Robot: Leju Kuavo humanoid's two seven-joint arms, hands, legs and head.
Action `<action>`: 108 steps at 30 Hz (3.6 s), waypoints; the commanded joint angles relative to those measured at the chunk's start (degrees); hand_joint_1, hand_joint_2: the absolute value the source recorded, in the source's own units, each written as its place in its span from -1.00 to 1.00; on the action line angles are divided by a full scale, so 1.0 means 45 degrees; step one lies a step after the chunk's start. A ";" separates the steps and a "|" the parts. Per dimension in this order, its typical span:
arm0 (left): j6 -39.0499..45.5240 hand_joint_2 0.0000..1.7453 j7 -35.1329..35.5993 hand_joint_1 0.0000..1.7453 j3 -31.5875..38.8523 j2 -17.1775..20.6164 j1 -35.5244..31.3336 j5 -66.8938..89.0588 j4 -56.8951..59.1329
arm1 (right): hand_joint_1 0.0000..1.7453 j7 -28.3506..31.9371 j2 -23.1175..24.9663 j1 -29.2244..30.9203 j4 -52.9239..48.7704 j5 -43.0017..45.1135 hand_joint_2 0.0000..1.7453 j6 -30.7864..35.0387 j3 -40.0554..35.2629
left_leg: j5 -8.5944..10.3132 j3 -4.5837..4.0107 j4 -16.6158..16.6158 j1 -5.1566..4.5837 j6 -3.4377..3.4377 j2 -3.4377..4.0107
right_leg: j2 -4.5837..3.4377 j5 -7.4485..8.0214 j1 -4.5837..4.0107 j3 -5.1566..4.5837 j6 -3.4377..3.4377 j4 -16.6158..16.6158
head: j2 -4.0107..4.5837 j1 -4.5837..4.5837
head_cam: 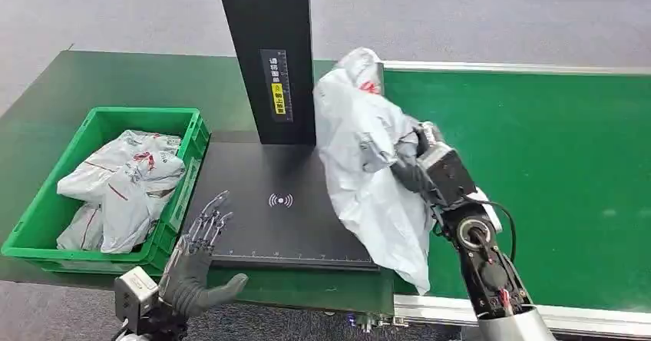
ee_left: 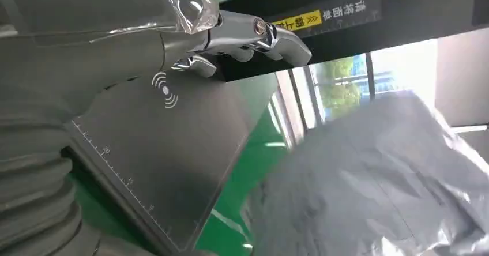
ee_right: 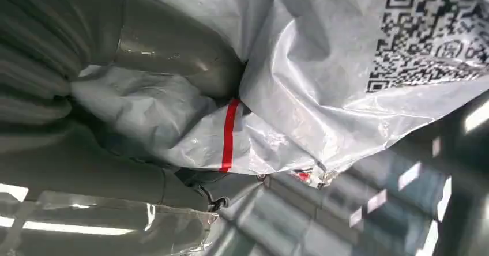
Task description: Moved the parcel from conveyor to table for the left to box.
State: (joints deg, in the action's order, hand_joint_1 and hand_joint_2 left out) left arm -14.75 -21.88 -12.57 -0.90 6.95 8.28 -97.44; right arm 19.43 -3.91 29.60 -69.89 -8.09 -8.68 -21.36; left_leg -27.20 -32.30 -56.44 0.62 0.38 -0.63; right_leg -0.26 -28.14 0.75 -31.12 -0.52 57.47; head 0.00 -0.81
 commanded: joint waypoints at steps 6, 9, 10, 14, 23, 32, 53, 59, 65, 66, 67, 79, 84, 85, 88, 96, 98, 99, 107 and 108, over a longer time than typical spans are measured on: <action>-0.0039 1.00 0.0089 -1.00 0.0086 0.0273 -0.0314 -0.0064 0.0792 | 1.00 -0.1671 0.1966 0.5432 0.7698 -0.0872 1.00 -0.2511 -0.6084 | -0.0002 0.0017 0.0006 -0.0006 0.0003 0.0076 | -0.0063 0.0015 0.0004 -0.0018 0.0014 0.0009 | 0.0000 0.0005; 0.0089 1.00 0.0174 -1.00 0.0148 0.0191 -0.0183 0.0000 0.0630 | 1.00 -0.2087 0.2341 0.5582 0.8091 -0.1328 1.00 -0.2143 -0.6507 | -0.0002 0.0010 0.0002 -0.0003 0.0001 0.0055 | -0.0045 0.0010 0.0001 -0.0014 0.0010 0.0009 | 0.0000 0.0005; 0.0120 1.00 0.0191 -1.00 0.0166 0.0171 -0.0144 0.0007 0.0598 | -0.08 -0.2173 0.2386 0.5561 0.8129 -0.1339 1.00 -0.1991 -0.6472 | 0.0002 0.0009 0.0007 -0.0003 0.0000 0.0065 | -0.0049 0.0016 0.0000 -0.0016 0.0013 0.0004 | 0.0000 0.0000; 0.0194 1.00 0.0289 -1.00 0.0245 0.0033 0.0094 0.0075 0.0261 | -1.00 -0.2112 0.2124 0.5131 0.7355 -0.1025 1.00 -0.1095 -0.5688 | 0.0008 -0.0002 0.0007 0.0000 -0.0003 0.0045 | -0.0026 0.0018 -0.0004 -0.0016 0.0013 -0.0003 | 0.0000 0.0005; 0.0607 1.00 0.0279 -1.00 0.0657 -0.0077 0.0225 0.0215 0.0243 | -1.00 -0.0445 0.0332 0.2476 0.1810 0.1155 1.00 -0.0304 -0.3080 | 0.0012 -0.0006 0.0008 0.0010 -0.0003 -0.0037 | 0.0052 0.0003 -0.0011 0.0006 0.0009 -0.0021 | 0.0000 0.0000; 0.3273 1.00 0.1164 -1.00 0.2482 -0.0590 0.0915 0.0546 -0.0798 | -1.00 0.0908 -0.0392 -0.3518 -0.4399 0.2883 1.00 0.0705 0.0111 | 0.0005 0.0017 0.0024 0.0019 -0.0003 -0.0098 | 0.0113 -0.0018 -0.0021 0.0049 0.0009 -0.0054 | 0.0000 0.0000; 0.4039 1.00 0.2772 -1.00 0.0603 0.0015 -0.0702 0.6767 -0.0839 | -1.00 0.0676 0.1331 -0.6746 -0.6576 0.2409 1.00 -0.0267 0.2101 | 0.0014 -0.0012 0.0012 0.0003 0.0000 -0.0054 | 0.0073 -0.0002 -0.0005 -0.0008 0.0015 -0.0017 | 0.0000 0.0000; 0.3219 1.00 0.2858 -1.00 -0.1473 0.0689 -0.2543 0.7024 0.0421 | -1.00 0.0540 0.1483 -0.6736 -0.6358 0.2425 1.00 -0.0280 0.2284 | 0.0028 0.0002 0.0018 0.0003 -0.0001 -0.0064 | 0.0085 0.0005 -0.0004 0.0013 0.0013 -0.0024 | 0.0000 0.0005; 0.2489 1.00 0.2812 -1.00 -0.3127 0.1206 -0.3570 0.7046 0.0769 | -1.00 0.0477 0.1616 -0.6869 -0.6265 0.2458 1.00 -0.0378 0.2584 | 0.0016 0.0020 0.0019 0.0006 0.0000 -0.0043 | 0.0062 0.0006 -0.0008 0.0021 0.0013 -0.0031 | 0.0000 0.0005; 0.2372 1.00 0.2801 -1.00 -0.3432 0.1247 -0.3813 0.7052 0.0937 | -1.00 0.0470 0.1625 -0.6812 -0.6140 0.2459 1.00 -0.0399 0.2569 | 0.0012 0.0021 0.0015 0.0002 -0.0001 -0.0047 | 0.0062 0.0001 -0.0003 0.0019 0.0010 -0.0023 | 0.0000 0.0005; 0.2372 1.00 0.2801 -1.00 -0.3432 0.1247 -0.3813 0.7052 0.0937 | -1.00 0.0470 0.1625 -0.6812 -0.6140 0.2459 1.00 -0.0399 0.2569 | 0.0018 0.0016 0.0021 0.0009 -0.0001 -0.0048 | 0.0068 0.0007 -0.0011 0.0018 0.0014 -0.0035 | 0.0000 0.0005; 0.1597 1.00 0.3791 -1.00 -0.5573 0.0971 -0.6991 0.8066 0.5364 | -1.00 0.0395 0.1605 -0.6790 -0.6085 0.2614 1.00 -0.0432 0.2298 | 0.0034 0.0004 0.0017 0.0010 -0.0002 -0.0079 | 0.0099 0.0015 -0.0012 0.0021 0.0014 -0.0034 | 0.0000 0.0005; 0.1695 1.00 0.4232 -1.00 -0.6036 0.0599 -0.8092 0.8295 0.8042 | -1.00 0.0372 0.1633 -0.6307 -0.5693 0.2635 1.00 -0.0564 0.2046 | 0.0018 0.0026 0.0013 0.0006 -0.0001 -0.0019 | 0.0034 0.0019 -0.0007 0.0021 0.0015 -0.0027 | 0.0000 0.0005; 0.1772 1.00 0.4213 -1.00 -0.6034 0.0552 -0.8202 0.8272 0.8302 | -1.00 0.0350 0.1629 -0.6281 -0.5700 0.2638 1.00 -0.0582 0.2023 | 0.0028 0.0021 0.0024 0.0004 -0.0003 -0.0014 | 0.0037 0.0030 -0.0006 0.0016 0.0019 -0.0037 | 0.0000 0.0005; 0.1956 1.00 0.4057 -1.00 -0.5890 0.0241 -0.9040 0.7634 1.0004 | -1.00 0.0110 0.1667 -0.6173 -0.5682 0.2711 1.00 -0.0605 0.1998 | 0.0022 0.0014 0.0007 0.0004 -0.0003 -0.0027 | 0.0044 0.0020 -0.0006 0.0011 0.0017 -0.0019 | 0.0000 0.0005; 0.2070 1.00 0.4049 -1.00 -0.5778 0.0108 -0.9461 0.7398 1.1009 | -1.00 -0.0023 0.1534 -0.6098 -0.5619 0.2819 1.00 -0.0494 0.2061 | 0.0013 0.0018 0.0007 0.0008 -0.0001 -0.0003 | 0.0021 0.0020 -0.0009 0.0012 0.0016 -0.0022 | 0.0000 0.0005; 0.2070 1.00 0.4049 -1.00 -0.5778 0.0108 -0.9461 0.7398 1.1009 | -1.00 -0.0023 0.1534 -0.6098 -0.5619 0.2819 1.00 -0.0494 0.2061 | 0.0015 0.0013 0.0008 0.0009 -0.0002 -0.0001 | 0.0020 0.0023 -0.0010 0.0008 0.0017 -0.0025 | 0.0000 0.0005; 0.2070 1.00 0.4049 -1.00 -0.5778 0.0108 -0.9461 0.7398 1.1009 | -1.00 -0.0023 0.1534 -0.6098 -0.5619 0.2819 1.00 -0.0494 0.2061 | 0.0012 0.0016 0.0004 0.0005 -0.0001 0.0000 | 0.0016 0.0018 -0.0006 0.0007 0.0016 -0.0015 | 0.0000 0.0000; 0.2080 1.00 0.4033 -1.00 -0.5850 0.0156 -0.9424 0.7360 1.1176 | -1.00 -0.0054 0.1552 -0.6003 -0.5509 0.2874 1.00 -0.0476 0.1940 | 0.0021 0.0007 0.0009 0.0007 -0.0002 0.0014 | 0.0009 0.0032 -0.0010 -0.0004 0.0019 -0.0023 | 0.0000 0.0005; 0.2096 1.00 0.4018 -1.00 -0.5845 0.0184 -0.9388 0.7337 1.1192 | -1.00 -0.0057 0.1551 -0.6002 -0.5494 0.2881 1.00 -0.0469 0.1917 | 0.0014 0.0014 0.0006 0.0004 -0.0001 0.0013 | 0.0005 0.0024 -0.0006 0.0002 0.0017 -0.0016 | 0.0000 0.0000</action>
State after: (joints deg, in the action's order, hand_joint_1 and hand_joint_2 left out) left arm -5.14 -3.69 -36.89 -0.15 -33.21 41.51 -53.22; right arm 19.43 3.65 0.49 -98.33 4.44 -11.17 -11.74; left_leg -27.16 -32.25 -56.44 0.62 0.39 -0.65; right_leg -0.21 -28.10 0.75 -31.11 -0.47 57.45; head 0.00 -0.81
